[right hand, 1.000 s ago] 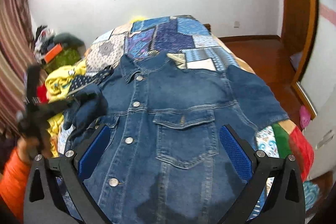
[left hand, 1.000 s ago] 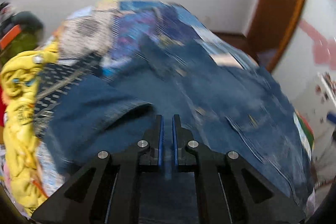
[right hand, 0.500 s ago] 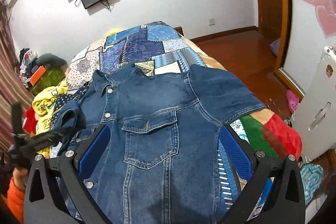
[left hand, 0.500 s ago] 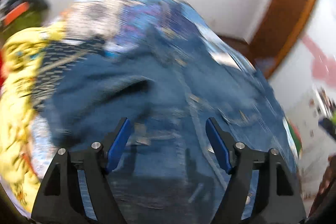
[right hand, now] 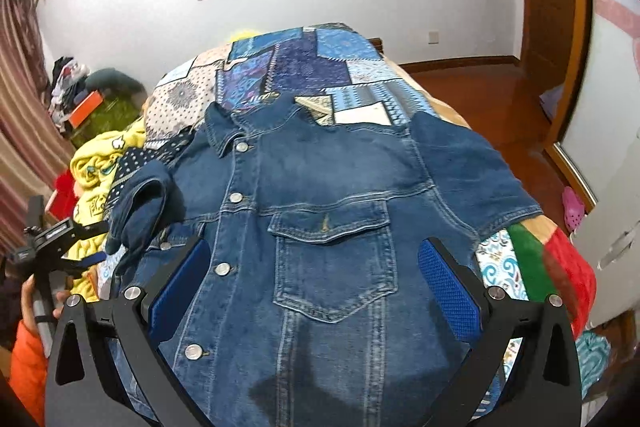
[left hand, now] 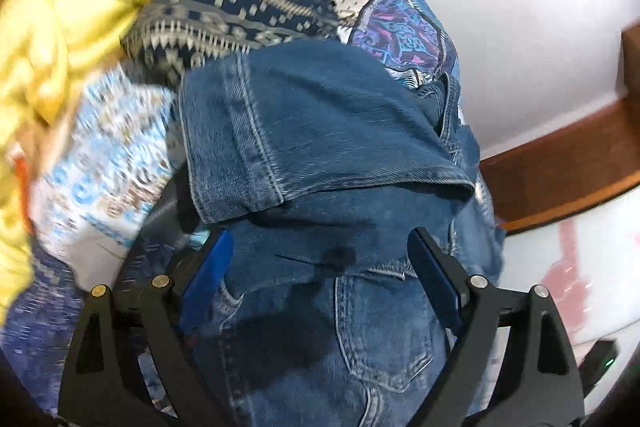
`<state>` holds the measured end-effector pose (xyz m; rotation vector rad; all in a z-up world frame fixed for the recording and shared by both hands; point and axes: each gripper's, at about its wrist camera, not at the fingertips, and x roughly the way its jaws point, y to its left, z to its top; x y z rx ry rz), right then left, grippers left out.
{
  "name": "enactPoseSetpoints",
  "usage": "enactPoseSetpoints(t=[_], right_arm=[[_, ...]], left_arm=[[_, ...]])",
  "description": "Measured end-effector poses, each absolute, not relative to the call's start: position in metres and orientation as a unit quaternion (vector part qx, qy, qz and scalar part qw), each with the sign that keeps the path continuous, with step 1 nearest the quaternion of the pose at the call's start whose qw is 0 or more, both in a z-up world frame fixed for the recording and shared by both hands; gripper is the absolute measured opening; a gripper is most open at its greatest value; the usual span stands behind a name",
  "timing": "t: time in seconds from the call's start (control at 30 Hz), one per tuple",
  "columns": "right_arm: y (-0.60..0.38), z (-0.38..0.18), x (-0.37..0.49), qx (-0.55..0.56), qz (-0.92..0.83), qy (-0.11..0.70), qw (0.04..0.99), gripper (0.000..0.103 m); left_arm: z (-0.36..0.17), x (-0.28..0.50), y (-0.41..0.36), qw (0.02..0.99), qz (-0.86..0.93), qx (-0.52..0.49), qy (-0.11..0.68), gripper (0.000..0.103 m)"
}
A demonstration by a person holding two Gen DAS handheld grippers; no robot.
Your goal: Fold large clothes
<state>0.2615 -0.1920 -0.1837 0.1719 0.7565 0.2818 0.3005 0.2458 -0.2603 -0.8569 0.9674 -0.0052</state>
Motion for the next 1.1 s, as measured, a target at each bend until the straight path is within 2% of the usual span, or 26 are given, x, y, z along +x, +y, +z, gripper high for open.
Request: enactPoseSetpoints(t=[0.23, 0.33, 0.43, 0.5, 0.53, 0.57, 0.7, 0.8, 1.0, 1.1], right_arm=[[-0.181, -0.185, 0.263, 0.067, 0.138, 0.370, 0.916, 0.103], [-0.180, -0.187, 0.264, 0.065, 0.137, 0.376, 0.914, 0.103], [-0.180, -0.190, 0.267, 0.063, 0.138, 0.382, 0.912, 0.103], [-0.180, -0.191, 0.267, 0.061, 0.138, 0.382, 0.912, 0.103], [-0.180, -0.191, 0.268, 0.061, 0.137, 0.382, 0.912, 0.103], [-0.180, -0.192, 0.268, 0.062, 0.137, 0.382, 0.912, 0.103], [-0.182, -0.194, 0.268, 0.076, 0.144, 0.385, 0.908, 0.103], [-0.183, -0.195, 0.269, 0.074, 0.144, 0.384, 0.909, 0.103], [-0.197, -0.197, 0.270, 0.100, 0.146, 0.380, 0.908, 0.103], [-0.207, -0.196, 0.269, 0.112, 0.144, 0.378, 0.908, 0.103]], left_arm=[[-0.293, 0.313, 0.268, 0.742, -0.012, -0.538, 0.401, 0.088], [-0.287, 0.315, 0.275, 0.756, 0.032, -0.529, 0.384, 0.087], [-0.277, 0.325, 0.274, 0.782, 0.105, -0.459, 0.408, 0.071], [-0.269, 0.333, 0.269, 0.800, 0.126, -0.415, 0.416, 0.054], [-0.264, 0.335, 0.268, 0.809, 0.133, -0.393, 0.417, 0.035], [-0.255, 0.339, 0.265, 0.824, 0.143, -0.356, 0.418, 0.021], [-0.223, 0.346, 0.255, 0.860, 0.126, -0.293, 0.397, 0.014], [-0.180, 0.352, 0.237, 0.892, 0.104, -0.242, 0.368, 0.012], [-0.082, 0.374, 0.167, 0.936, 0.005, -0.175, 0.305, 0.008], [-0.052, 0.388, 0.119, 0.947, -0.045, -0.137, 0.286, 0.008]])
